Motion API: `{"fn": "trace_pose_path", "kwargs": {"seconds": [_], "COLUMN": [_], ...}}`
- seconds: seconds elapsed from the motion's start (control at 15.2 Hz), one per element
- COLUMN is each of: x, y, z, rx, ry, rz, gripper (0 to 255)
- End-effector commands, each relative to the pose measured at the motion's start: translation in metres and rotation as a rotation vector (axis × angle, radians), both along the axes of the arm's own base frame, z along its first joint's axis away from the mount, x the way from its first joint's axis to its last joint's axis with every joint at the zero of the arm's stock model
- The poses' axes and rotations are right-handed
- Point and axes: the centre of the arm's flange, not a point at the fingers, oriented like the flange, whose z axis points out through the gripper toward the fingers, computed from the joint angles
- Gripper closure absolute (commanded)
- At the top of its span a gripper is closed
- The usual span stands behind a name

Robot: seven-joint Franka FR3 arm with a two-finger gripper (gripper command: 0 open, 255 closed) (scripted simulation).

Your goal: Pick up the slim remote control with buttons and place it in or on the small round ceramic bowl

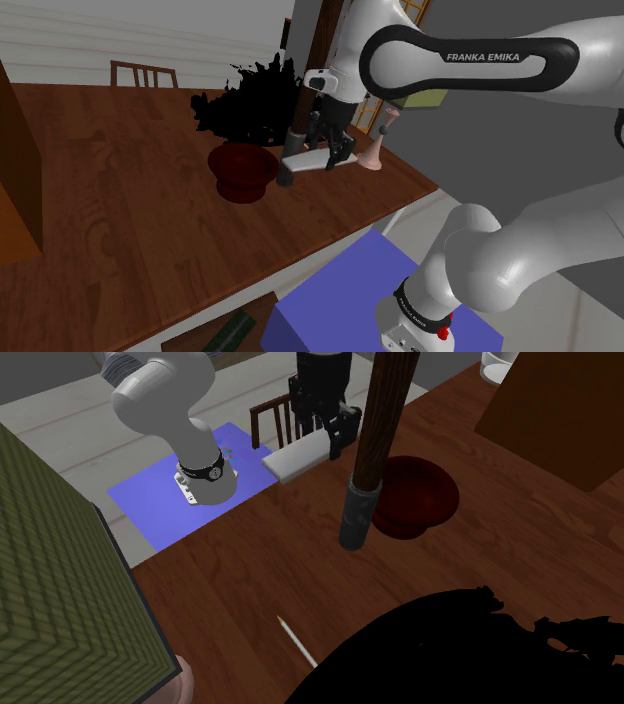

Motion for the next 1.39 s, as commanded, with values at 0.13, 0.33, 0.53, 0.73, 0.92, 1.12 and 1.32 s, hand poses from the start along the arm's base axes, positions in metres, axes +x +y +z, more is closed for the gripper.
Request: {"fn": "trace_pose_path", "kwargs": {"seconds": [0.13,0.33,0.53,0.73,0.92,1.12,1.32], "x": [0.039,0.071,0.104,0.136,0.155,0.155,0.155], "y": [0.026,0.049,0.071,0.094,0.108,0.108,0.108], "z": [0.003,0.003,0.004,0.004,-0.001,-0.016,-0.032], "rx": [0.000,0.000,0.000,0.000,0.000,0.000,0.000], "ry": [0.000,0.000,0.000,0.000,0.000,0.000,0.000], "rz": [0.000,0.000,0.000,0.000,0.000,0.000,0.000], "gripper": [255,255,255,255,255,255,255]}}
